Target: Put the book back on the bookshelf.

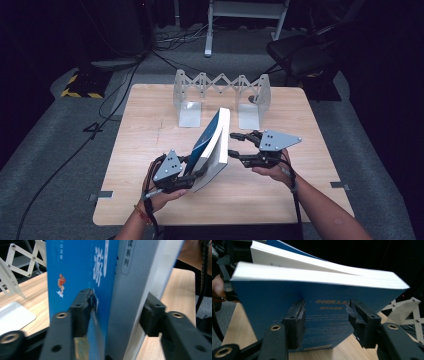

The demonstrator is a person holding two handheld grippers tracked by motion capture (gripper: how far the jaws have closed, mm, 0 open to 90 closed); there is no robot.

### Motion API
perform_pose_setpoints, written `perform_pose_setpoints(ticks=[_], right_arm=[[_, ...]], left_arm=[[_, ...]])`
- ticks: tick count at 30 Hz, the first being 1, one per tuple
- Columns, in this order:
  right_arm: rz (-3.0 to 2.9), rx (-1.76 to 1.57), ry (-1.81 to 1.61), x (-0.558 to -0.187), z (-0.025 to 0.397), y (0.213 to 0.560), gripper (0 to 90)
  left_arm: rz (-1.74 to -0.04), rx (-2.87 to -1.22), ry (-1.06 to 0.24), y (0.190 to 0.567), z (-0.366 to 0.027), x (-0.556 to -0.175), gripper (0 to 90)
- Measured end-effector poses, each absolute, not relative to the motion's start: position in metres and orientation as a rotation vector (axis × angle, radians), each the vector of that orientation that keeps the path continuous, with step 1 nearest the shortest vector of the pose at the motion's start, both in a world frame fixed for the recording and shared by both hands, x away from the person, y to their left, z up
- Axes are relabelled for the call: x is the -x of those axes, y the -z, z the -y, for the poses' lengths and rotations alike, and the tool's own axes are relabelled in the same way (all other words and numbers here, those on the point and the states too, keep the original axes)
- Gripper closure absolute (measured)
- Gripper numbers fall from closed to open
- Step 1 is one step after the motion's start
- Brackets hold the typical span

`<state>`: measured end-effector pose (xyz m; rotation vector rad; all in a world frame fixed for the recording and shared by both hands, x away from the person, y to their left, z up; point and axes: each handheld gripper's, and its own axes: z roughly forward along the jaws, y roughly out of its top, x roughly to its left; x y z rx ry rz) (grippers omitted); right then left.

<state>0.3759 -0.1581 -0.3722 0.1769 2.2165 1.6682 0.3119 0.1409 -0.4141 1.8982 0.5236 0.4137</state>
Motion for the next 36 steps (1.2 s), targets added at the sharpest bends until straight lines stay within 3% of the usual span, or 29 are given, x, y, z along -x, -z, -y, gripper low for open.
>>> perform_pose_setpoints(ticks=[8, 15, 25, 29, 36], right_arm=[[-2.248, -0.143, -1.680, -0.369, 0.141, 0.376, 45.8], [-2.258, -0.125, -1.649, -0.365, 0.124, 0.378, 44.7], [-2.240, -0.246, -1.691, -0.377, 0.103, 0.387, 42.1], [-2.263, -0.285, -1.648, -0.383, 0.105, 0.392, 41.0], [-2.350, -0.401, -1.483, -0.398, 0.172, 0.410, 35.9]], left_arm=[[-0.552, -1.981, -0.424, 0.421, -0.143, -0.290, 23.8], [-0.639, -1.943, -0.510, 0.431, -0.125, -0.288, 15.7], [-0.798, -1.831, -0.659, 0.446, -0.117, -0.298, 20.4], [-0.828, -1.801, -0.649, 0.446, -0.123, -0.301, 34.4], [-0.814, -1.806, -0.657, 0.445, -0.129, -0.299, 43.8]])
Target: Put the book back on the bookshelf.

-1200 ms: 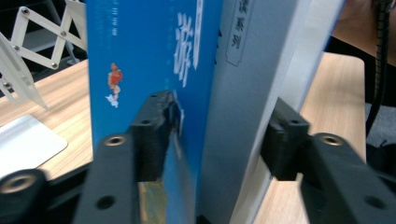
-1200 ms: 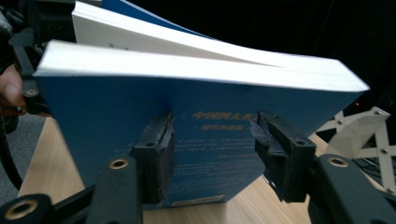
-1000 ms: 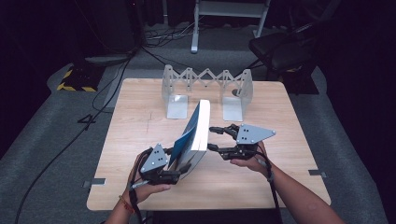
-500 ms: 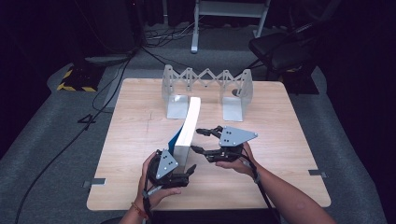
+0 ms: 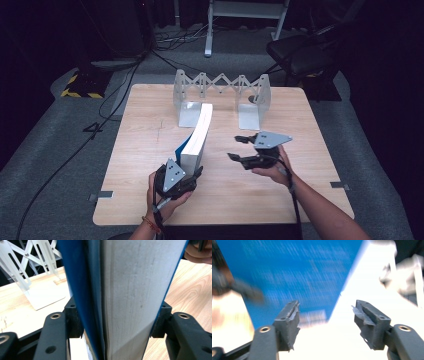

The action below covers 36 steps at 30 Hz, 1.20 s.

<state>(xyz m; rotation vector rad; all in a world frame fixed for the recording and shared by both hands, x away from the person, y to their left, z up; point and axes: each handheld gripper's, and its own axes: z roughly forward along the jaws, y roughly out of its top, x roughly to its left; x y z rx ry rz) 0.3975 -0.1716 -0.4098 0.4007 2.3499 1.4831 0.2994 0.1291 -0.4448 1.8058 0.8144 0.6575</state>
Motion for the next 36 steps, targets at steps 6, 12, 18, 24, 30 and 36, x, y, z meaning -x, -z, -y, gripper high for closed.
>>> perform_pose_setpoints(ticks=[6, 12, 18, 24, 30, 36], right_arm=[[-2.365, -0.553, -1.283, -0.404, 0.249, 0.434, 35.4], [-2.342, -0.817, -1.187, -0.414, 0.328, 0.465, 34.6], [-2.304, -1.015, -1.210, -0.425, 0.364, 0.482, 34.9], [-2.325, -1.008, -1.189, -0.428, 0.364, 0.487, 34.7], [-2.335, -1.015, -1.184, -0.430, 0.362, 0.490, 34.7], [-2.359, -1.001, -1.144, -0.430, 0.361, 0.498, 35.2]], left_arm=[[-0.825, -1.815, -0.680, 0.442, -0.135, -0.299, 54.6], [-0.869, -1.782, -0.687, 0.443, -0.143, -0.304, 59.2], [-0.884, -1.767, -0.694, 0.442, -0.152, -0.317, 56.9], [-0.900, -1.733, -0.673, 0.438, -0.161, -0.337, 51.9], [-0.865, -1.728, -0.572, 0.436, -0.165, -0.340, 58.8], [-0.811, -1.727, -0.473, 0.437, -0.156, -0.345, 60.0]])
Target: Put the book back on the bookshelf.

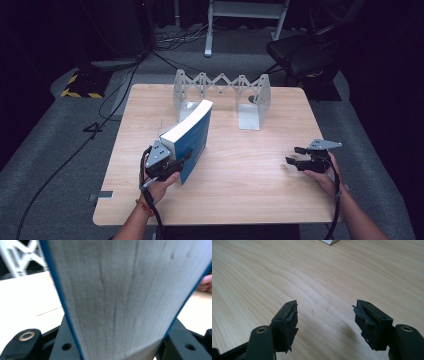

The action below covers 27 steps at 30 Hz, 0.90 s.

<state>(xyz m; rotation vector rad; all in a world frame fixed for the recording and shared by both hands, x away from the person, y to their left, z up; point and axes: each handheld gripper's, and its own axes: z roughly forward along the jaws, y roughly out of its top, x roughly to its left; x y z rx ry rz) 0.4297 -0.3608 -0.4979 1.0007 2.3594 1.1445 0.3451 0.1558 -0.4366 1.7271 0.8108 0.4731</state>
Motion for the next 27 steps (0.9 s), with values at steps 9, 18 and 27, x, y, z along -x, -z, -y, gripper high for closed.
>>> perform_pose_setpoints(ticks=[9, 18, 27], right_arm=[[-2.347, -1.010, -1.110, -0.431, 0.363, 0.501, 34.9], [-2.357, -1.016, -1.104, -0.431, 0.364, 0.502, 33.4], [-2.388, -1.020, -1.076, -0.433, 0.362, 0.503, 29.1]], left_arm=[[-0.670, -1.763, -0.311, 0.436, -0.103, -0.361, 60.2], [-0.513, -1.791, -0.162, 0.437, -0.039, -0.369, 60.1], [-0.386, -1.829, -0.079, 0.436, -0.015, -0.363, 59.6]])
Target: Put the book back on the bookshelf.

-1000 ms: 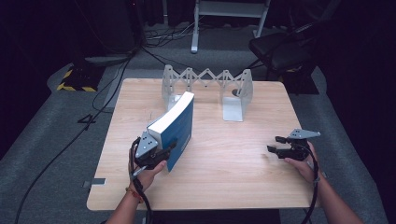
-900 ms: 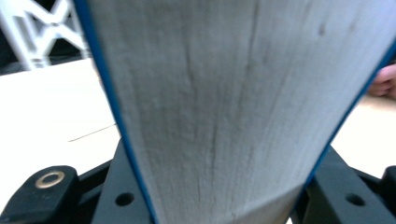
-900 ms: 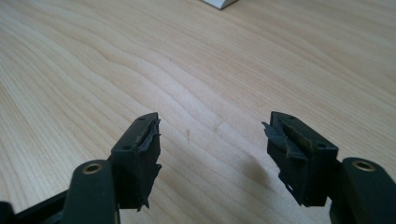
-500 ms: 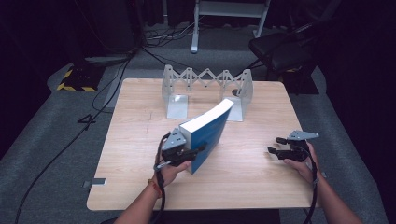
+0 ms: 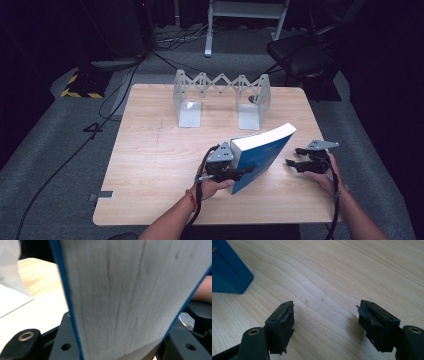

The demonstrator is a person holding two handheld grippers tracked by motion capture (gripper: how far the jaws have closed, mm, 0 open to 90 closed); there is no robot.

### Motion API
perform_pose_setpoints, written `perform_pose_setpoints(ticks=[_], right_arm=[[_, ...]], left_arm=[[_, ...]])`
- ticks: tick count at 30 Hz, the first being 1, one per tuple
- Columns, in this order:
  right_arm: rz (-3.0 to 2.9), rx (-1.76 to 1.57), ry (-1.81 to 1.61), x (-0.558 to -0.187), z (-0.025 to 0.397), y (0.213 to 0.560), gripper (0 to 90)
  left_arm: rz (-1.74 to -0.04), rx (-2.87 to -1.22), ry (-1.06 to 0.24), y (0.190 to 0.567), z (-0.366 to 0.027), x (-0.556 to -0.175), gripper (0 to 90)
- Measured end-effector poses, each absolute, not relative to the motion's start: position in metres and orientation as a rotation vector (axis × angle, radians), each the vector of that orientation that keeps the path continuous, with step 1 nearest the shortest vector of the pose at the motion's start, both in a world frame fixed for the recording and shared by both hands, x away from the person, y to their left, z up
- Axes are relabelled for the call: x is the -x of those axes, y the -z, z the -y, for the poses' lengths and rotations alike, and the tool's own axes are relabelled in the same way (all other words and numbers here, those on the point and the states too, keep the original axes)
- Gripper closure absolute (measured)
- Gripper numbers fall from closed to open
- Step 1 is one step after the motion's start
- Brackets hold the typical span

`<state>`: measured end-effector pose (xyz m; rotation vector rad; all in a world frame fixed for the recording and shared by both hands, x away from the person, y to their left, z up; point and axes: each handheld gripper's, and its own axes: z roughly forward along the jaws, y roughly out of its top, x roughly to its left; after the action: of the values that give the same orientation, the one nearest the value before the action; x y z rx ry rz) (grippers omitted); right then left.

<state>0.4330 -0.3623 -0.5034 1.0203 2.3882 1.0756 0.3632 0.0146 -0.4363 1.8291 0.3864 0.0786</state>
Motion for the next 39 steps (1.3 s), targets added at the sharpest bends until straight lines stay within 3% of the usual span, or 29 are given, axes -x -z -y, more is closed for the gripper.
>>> perform_pose_setpoints(ticks=[9, 13, 16, 30, 39], right_arm=[[-2.397, -1.017, -1.076, -0.433, 0.362, 0.504, 27.0], [-2.389, -1.022, -1.074, -0.434, 0.361, 0.504, 27.0], [-2.389, -1.023, -1.074, -0.434, 0.361, 0.504, 27.0], [-2.414, -0.990, -1.089, -0.431, 0.362, 0.504, 27.0], [-2.495, -0.858, -1.116, -0.427, 0.362, 0.504, 24.4]], left_arm=[[-0.374, -1.855, -0.116, 0.434, -0.019, -0.366, 59.3], [-0.354, -1.798, -0.086, 0.429, -0.024, -0.368, 54.6], [-0.327, -1.811, -0.102, 0.421, -0.027, -0.369, 58.0], [-0.145, -1.867, 0.094, 0.415, -0.042, -0.371, 58.9], [-0.149, -1.901, 0.037, 0.411, -0.052, -0.369, 58.4]])
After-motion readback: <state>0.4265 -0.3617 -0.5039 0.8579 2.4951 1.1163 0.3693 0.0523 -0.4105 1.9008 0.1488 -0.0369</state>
